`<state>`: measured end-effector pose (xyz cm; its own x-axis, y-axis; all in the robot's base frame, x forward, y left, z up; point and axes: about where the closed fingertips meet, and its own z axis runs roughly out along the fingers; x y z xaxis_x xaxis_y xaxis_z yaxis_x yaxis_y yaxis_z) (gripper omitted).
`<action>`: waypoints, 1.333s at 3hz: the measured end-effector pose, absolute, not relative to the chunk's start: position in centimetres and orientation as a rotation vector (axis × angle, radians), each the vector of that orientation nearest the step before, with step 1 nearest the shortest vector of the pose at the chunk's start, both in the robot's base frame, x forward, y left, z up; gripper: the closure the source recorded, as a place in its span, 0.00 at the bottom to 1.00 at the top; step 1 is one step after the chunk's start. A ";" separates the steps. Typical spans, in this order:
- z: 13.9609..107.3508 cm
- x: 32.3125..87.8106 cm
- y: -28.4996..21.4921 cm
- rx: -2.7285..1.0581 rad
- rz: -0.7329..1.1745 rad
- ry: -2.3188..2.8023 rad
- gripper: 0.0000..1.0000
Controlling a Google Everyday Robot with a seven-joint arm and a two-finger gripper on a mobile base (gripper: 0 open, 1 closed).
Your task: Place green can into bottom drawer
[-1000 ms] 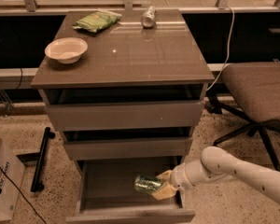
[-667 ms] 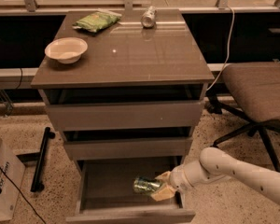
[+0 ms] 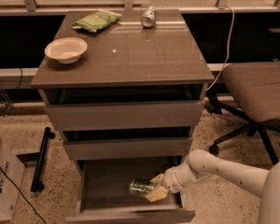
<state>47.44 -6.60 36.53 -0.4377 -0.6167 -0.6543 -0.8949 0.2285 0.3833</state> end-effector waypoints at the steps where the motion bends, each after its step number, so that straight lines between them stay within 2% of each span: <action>1: 30.6 48.3 -6.3 -1.371 1.086 2.173 1.00; 2: 25.4 49.4 -6.0 -1.299 1.096 2.202 1.00; 3: 21.0 51.1 -6.2 -1.258 1.094 2.229 0.83; 4: 18.5 52.6 -7.2 -1.198 1.057 2.255 0.59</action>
Offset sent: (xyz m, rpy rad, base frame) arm 0.0378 0.0044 -0.1739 0.0253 0.0766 -0.1396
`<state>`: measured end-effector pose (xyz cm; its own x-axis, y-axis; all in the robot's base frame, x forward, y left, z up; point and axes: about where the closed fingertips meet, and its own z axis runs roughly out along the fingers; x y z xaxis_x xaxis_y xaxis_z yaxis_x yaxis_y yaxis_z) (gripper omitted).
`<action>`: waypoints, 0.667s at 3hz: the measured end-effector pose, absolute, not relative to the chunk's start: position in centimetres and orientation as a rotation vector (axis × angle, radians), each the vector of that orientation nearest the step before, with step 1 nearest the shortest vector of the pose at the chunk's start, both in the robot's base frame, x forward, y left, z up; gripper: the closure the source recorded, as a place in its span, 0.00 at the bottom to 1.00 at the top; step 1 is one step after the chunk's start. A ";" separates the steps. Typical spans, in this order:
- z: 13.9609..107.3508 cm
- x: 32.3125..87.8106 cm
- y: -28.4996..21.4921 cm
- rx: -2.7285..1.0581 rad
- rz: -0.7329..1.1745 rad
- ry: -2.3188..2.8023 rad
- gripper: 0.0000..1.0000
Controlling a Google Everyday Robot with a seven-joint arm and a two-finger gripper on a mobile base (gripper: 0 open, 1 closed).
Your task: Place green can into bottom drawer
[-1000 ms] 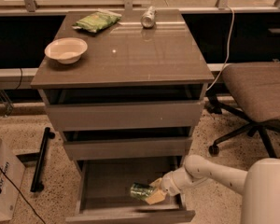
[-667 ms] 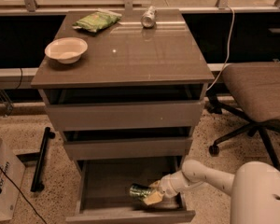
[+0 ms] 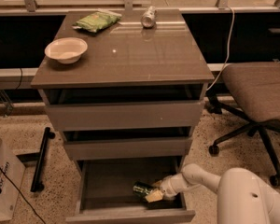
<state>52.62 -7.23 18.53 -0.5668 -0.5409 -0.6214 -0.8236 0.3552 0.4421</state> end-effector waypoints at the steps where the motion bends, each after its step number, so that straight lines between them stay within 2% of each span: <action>1: 18.3 52.7 -7.1 -1.195 1.056 2.255 0.37; 2: 18.2 52.6 -6.9 -1.197 1.062 2.254 0.13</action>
Offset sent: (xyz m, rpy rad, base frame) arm 0.0015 0.0008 -0.0023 0.0001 -0.0008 -0.0025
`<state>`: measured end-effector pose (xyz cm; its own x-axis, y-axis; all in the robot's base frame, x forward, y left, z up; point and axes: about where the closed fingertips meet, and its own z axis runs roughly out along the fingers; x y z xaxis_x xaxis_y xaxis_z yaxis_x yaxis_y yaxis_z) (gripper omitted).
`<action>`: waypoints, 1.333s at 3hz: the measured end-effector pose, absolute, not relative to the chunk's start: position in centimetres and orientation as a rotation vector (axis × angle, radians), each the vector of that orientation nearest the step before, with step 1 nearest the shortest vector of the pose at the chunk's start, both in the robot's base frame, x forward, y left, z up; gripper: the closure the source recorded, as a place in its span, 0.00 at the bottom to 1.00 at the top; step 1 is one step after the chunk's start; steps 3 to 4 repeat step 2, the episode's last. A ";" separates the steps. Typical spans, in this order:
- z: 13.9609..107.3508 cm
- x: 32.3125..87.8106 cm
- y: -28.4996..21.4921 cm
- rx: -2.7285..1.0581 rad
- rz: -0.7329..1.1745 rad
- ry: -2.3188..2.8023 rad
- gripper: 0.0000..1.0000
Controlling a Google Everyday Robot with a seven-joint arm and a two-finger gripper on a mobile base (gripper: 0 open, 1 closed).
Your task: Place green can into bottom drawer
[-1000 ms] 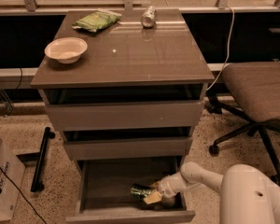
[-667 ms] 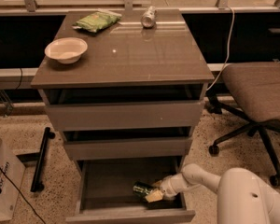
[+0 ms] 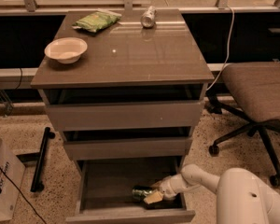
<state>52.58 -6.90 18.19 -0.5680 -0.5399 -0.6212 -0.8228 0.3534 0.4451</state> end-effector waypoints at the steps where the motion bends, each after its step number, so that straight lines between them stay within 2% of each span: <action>1: 18.1 52.4 -6.7 -1.198 1.067 2.254 0.00; 4: 18.1 52.4 -6.7 -1.198 1.067 2.254 0.00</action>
Offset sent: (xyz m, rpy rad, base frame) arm -0.0013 0.0018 -0.0009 0.0016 0.0025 0.0022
